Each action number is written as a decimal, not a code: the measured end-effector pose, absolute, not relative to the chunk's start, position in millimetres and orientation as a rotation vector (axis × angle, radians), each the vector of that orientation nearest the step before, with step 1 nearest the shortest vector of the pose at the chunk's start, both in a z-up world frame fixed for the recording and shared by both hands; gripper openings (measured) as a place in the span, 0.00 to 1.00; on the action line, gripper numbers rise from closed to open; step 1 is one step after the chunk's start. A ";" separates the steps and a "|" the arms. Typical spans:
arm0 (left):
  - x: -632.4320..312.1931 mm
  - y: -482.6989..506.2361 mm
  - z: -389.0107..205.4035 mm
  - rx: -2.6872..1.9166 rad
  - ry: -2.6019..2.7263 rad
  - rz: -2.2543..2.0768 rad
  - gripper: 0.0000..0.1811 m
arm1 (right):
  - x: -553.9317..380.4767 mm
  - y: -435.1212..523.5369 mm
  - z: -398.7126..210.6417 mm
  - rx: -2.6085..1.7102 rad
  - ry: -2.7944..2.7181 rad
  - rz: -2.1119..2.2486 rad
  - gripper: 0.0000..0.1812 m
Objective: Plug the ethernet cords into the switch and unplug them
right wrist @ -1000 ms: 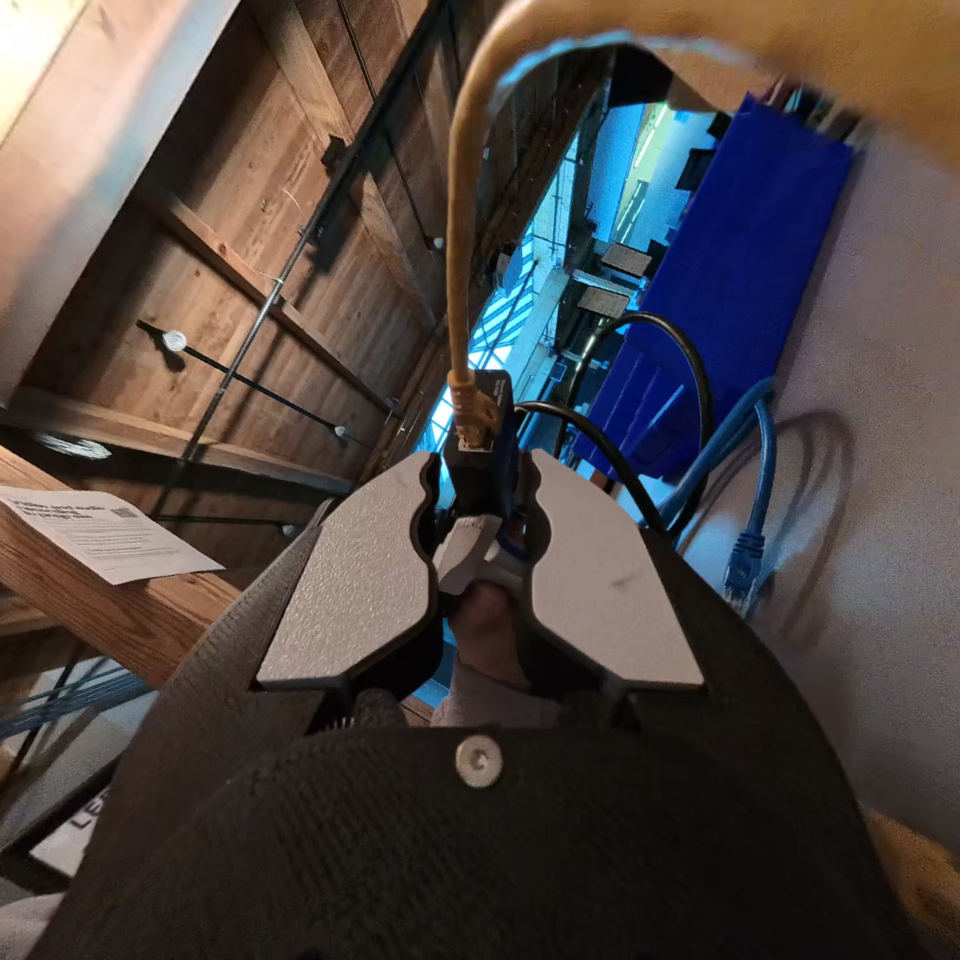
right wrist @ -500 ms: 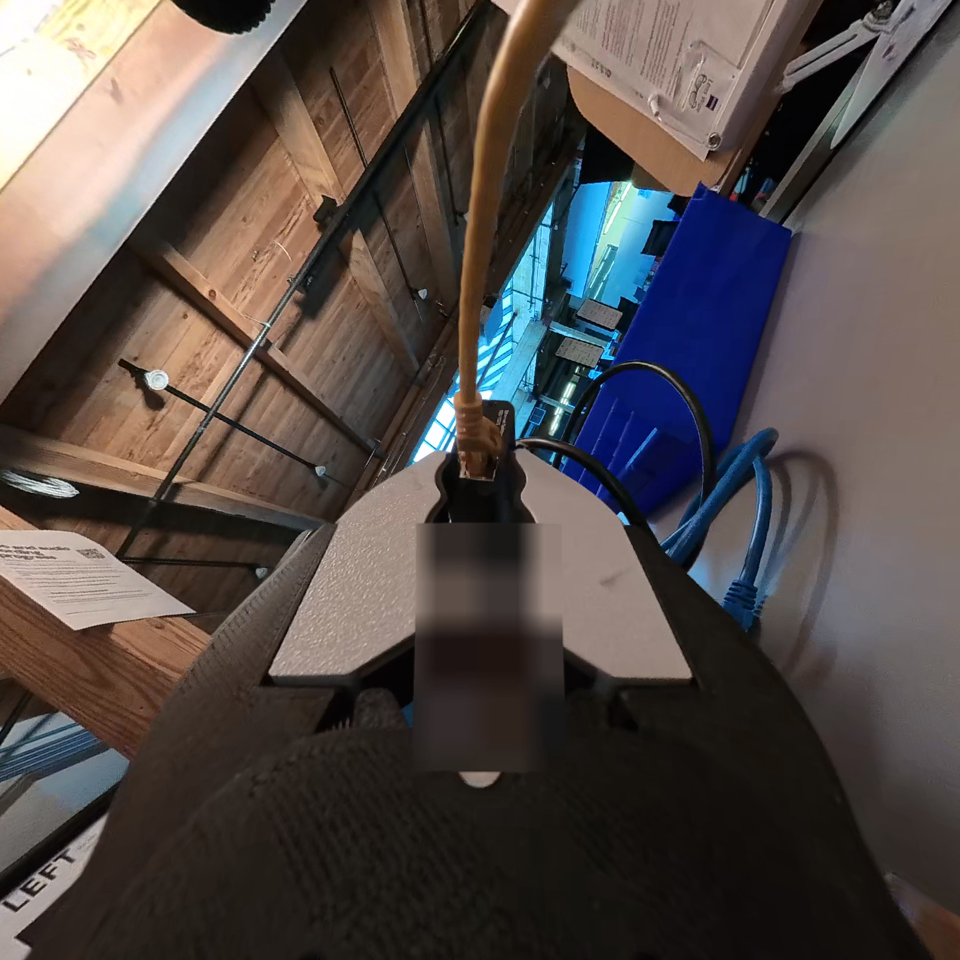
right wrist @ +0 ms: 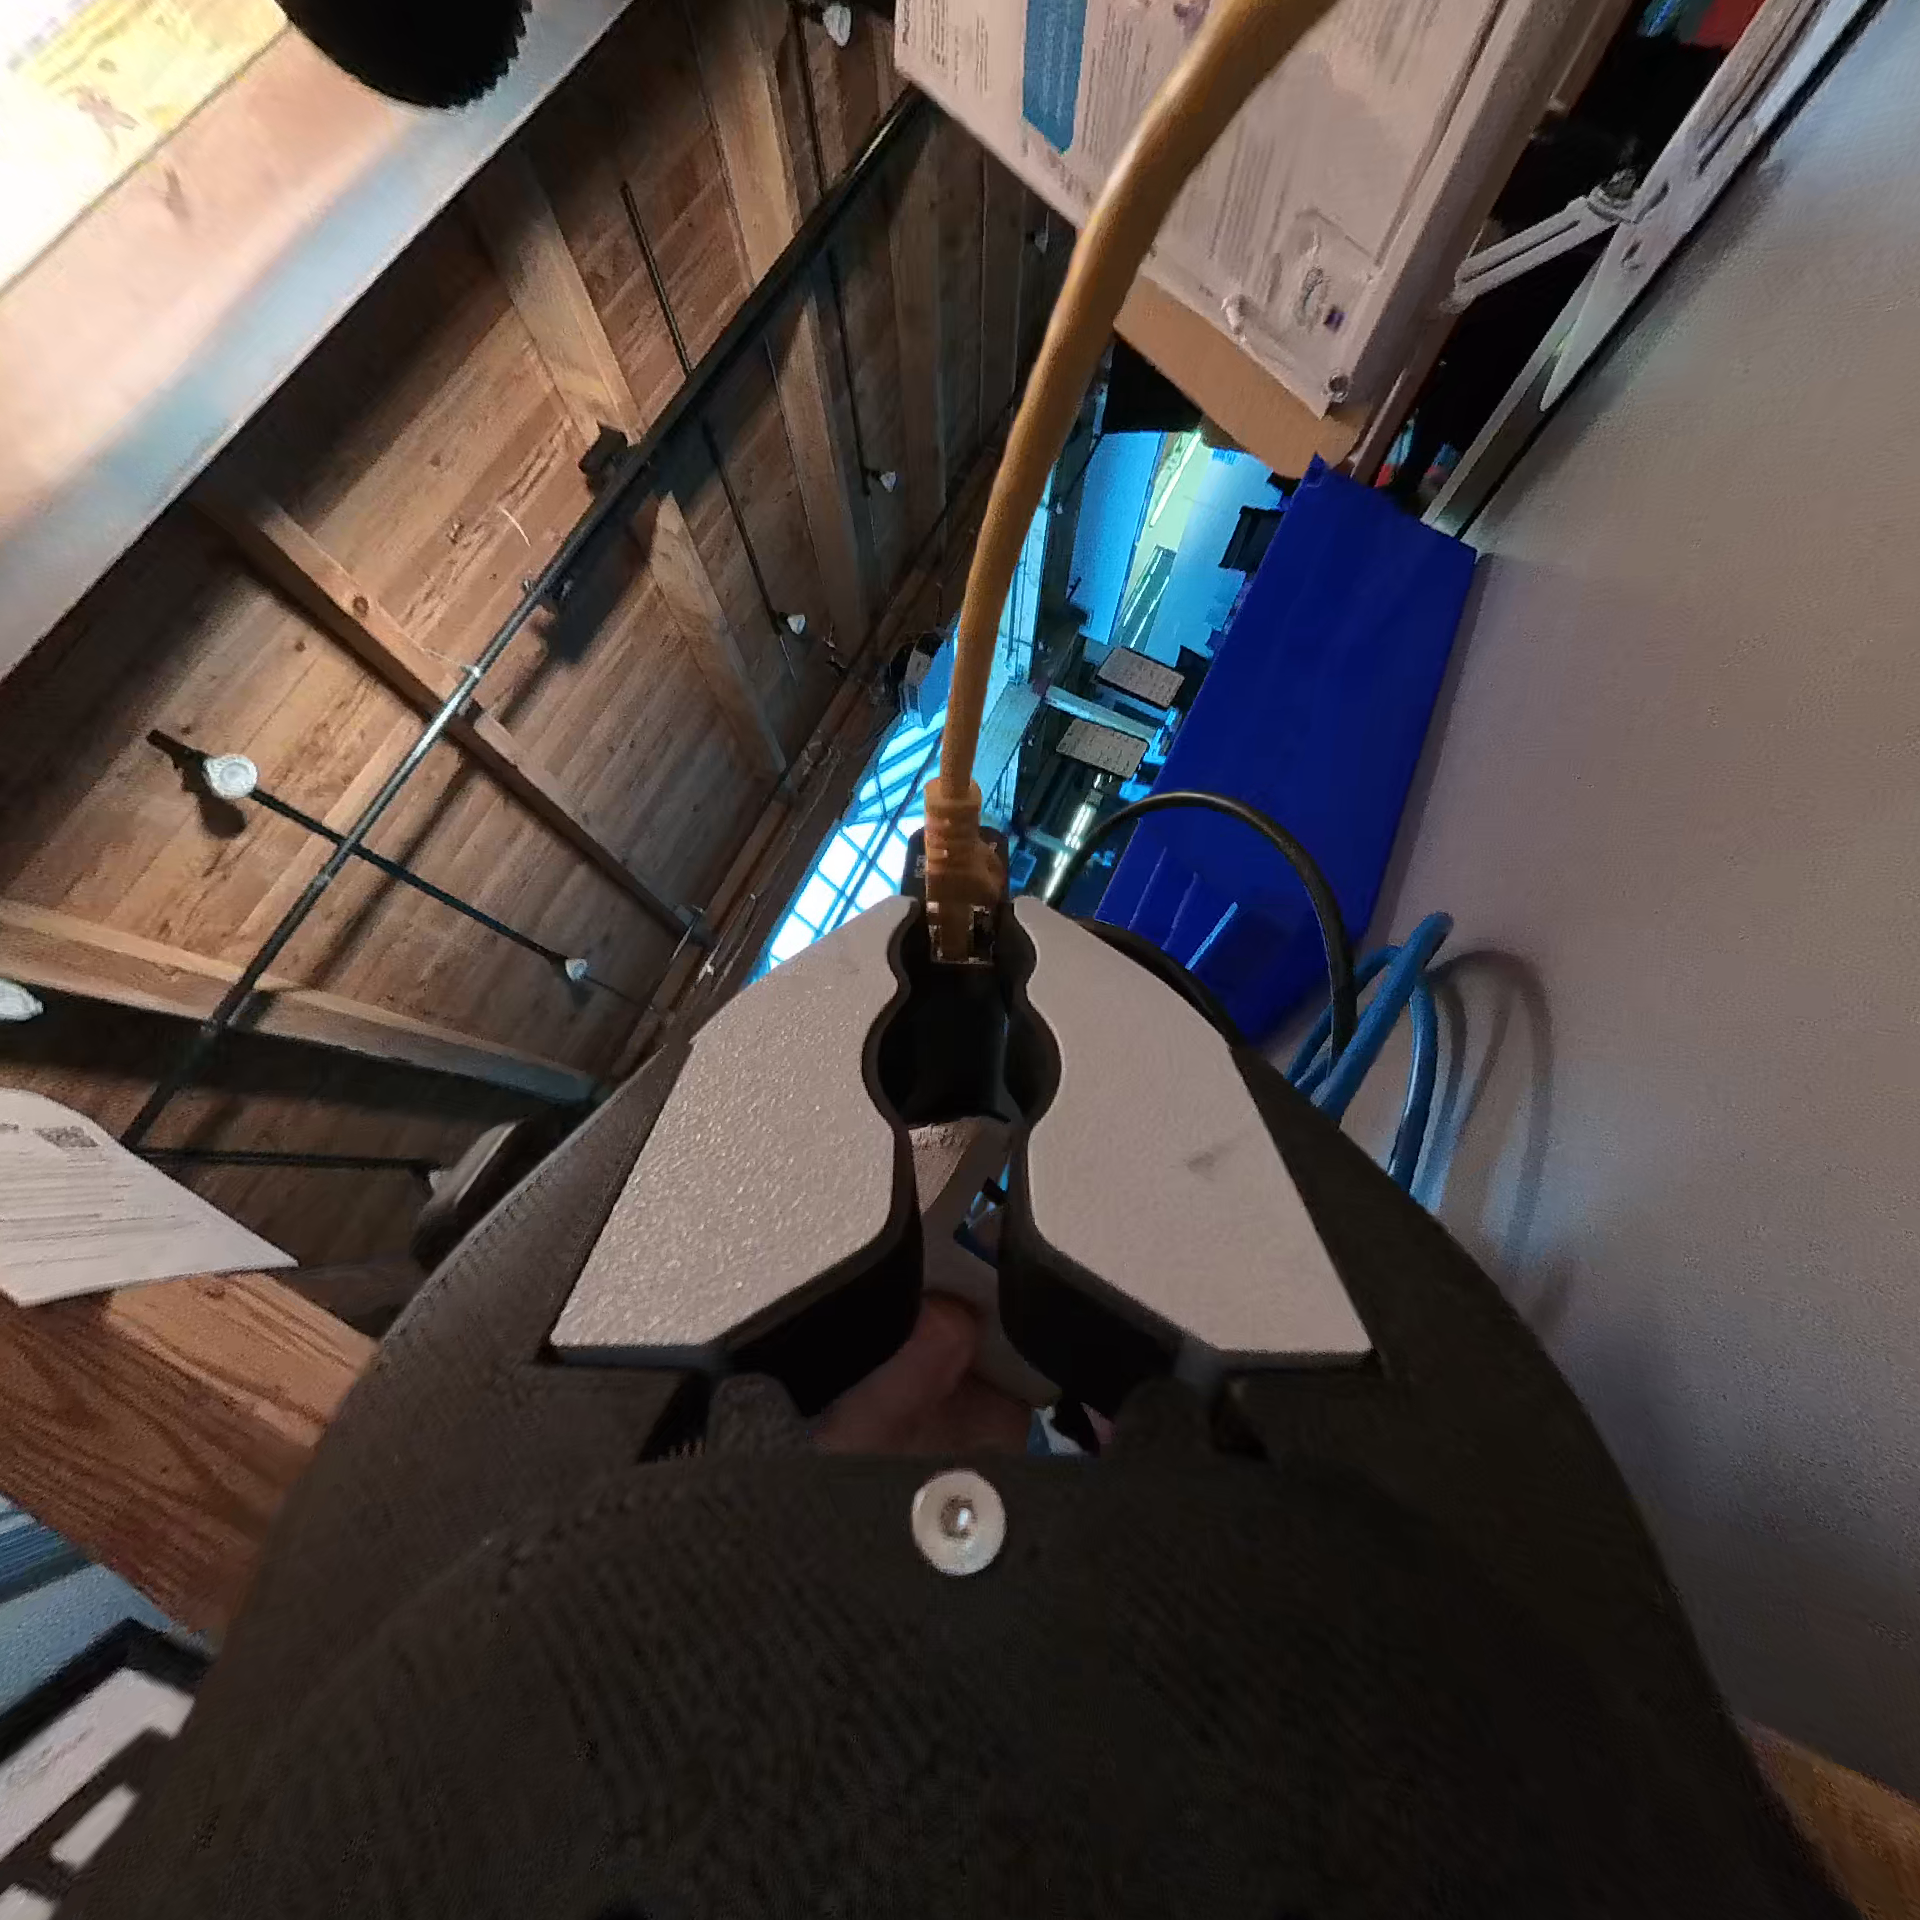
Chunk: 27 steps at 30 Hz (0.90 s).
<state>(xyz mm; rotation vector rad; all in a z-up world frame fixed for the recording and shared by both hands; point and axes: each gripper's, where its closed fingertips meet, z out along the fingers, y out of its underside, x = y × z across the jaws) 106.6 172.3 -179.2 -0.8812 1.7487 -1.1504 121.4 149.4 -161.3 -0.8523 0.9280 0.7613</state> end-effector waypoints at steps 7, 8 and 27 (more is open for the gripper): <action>110.0 171.2 -180.2 -0.848 1.696 -1.099 0.34 | 122.5 148.7 -158.8 -0.914 0.811 0.779 0.06; 110.6 171.1 -179.3 -0.846 1.685 -1.096 0.34 | 123.0 148.5 -157.7 -0.921 0.800 0.768 0.06; 112.3 173.7 -174.9 -0.869 1.553 -0.979 0.34 | 123.3 150.2 -145.0 -1.047 0.621 0.635 0.06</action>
